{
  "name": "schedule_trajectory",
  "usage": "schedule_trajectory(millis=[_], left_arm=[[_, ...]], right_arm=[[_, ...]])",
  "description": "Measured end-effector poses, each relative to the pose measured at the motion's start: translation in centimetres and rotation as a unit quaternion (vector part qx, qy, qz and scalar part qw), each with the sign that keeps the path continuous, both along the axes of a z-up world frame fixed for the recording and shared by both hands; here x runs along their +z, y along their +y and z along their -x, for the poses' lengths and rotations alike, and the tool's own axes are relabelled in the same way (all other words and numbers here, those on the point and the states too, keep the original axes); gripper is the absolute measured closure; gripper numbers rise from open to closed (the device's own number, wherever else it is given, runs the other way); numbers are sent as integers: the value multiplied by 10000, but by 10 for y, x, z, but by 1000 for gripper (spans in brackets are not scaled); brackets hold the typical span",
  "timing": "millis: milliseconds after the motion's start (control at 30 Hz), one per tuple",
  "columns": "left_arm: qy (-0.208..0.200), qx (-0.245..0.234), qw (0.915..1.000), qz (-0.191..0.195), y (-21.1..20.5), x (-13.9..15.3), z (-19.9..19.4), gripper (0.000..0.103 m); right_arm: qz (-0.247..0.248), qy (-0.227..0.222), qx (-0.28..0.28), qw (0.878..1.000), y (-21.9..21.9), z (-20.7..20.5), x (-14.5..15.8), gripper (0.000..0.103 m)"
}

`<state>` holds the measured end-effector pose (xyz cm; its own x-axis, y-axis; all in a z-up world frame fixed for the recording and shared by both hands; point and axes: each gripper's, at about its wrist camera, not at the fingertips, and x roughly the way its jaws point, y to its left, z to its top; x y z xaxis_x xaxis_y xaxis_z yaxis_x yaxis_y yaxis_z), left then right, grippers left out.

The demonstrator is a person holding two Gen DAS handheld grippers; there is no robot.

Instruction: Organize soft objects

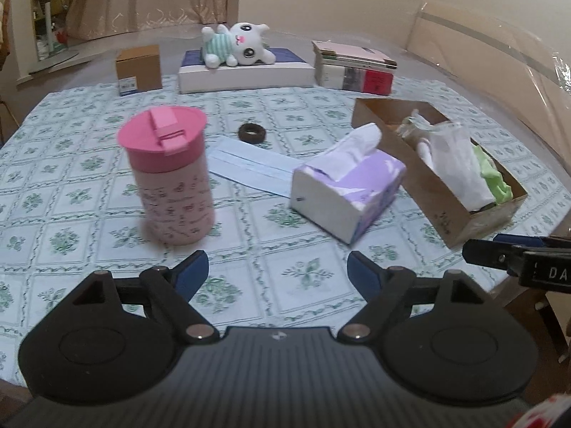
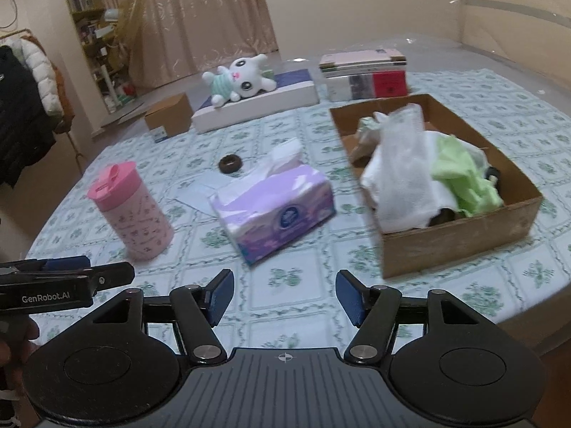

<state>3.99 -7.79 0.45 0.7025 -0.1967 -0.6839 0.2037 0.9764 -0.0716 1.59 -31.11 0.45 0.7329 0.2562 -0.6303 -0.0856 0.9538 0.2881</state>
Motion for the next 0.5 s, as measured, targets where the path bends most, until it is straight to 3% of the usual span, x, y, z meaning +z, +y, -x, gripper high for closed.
schedule_trajectory(millis=[500], left_arm=[[54, 230, 9997, 22, 25, -4, -5, 20]], right_arm=[[52, 105, 173, 9998, 16, -7, -6, 40]])
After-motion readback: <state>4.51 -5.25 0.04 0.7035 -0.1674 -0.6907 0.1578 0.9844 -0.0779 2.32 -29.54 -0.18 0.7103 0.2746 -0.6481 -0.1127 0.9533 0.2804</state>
